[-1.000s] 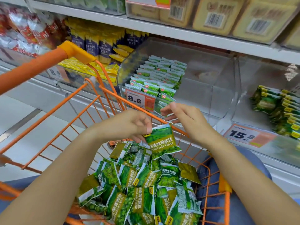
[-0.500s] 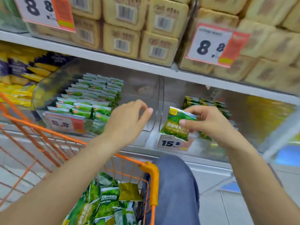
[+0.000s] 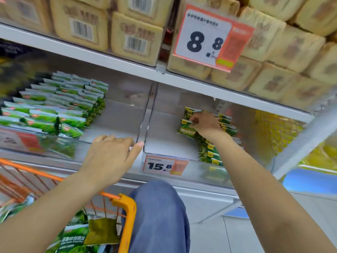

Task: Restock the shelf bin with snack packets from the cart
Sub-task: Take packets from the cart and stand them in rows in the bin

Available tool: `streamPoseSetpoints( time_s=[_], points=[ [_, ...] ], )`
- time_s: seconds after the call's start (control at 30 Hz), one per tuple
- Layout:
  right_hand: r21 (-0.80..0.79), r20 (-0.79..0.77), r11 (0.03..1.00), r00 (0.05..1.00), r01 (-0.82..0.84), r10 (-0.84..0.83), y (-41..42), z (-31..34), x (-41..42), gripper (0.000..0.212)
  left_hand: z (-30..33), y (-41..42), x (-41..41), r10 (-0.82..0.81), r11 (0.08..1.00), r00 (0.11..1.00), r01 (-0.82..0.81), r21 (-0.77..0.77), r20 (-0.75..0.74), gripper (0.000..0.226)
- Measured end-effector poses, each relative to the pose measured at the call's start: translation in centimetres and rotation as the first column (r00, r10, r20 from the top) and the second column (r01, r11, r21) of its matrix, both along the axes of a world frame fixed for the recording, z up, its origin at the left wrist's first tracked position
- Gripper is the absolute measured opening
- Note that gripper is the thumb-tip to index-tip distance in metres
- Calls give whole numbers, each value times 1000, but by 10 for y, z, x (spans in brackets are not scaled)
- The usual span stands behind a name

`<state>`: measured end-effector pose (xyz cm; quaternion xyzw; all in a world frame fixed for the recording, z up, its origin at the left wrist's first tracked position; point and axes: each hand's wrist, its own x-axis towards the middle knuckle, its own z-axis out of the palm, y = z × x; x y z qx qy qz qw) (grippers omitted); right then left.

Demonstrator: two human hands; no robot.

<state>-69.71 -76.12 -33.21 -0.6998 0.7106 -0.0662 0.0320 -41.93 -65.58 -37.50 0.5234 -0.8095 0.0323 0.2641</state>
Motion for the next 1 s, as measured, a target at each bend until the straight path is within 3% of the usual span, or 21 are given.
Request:
streamPoseSetpoints(
  time_s=[0.1,0.23,0.33,0.47,0.73,1.0],
  points=[
    [-58,-298,993,951,-102,81,-7,-6,-8,27,-4,-2,2,1,999,1000,0,-43,22,31],
    [-60,-480,980,866,-191,139,-14,-14,-7,31,-6,-2,0,21,998,999,-19,-64,26,31],
    [-27,-461,991,881,-129,103,-15,-16,-2,30,-6,0,1,27,999,1000,-26,-35,16,33],
    [-2,-452,997,889,-80,71,-16,-24,-3,44,-5,1,1,21,1000,1000,-21,6,10,39],
    [50,-679,996,729,-76,90,-26,-25,-7,28,-5,2,3,14,1000,1000,-15,24,4,41],
    [-96,-551,995,834,-29,-29,-10,-17,4,38,5,5,1,40,987,996,-53,155,85,50]
  ],
)
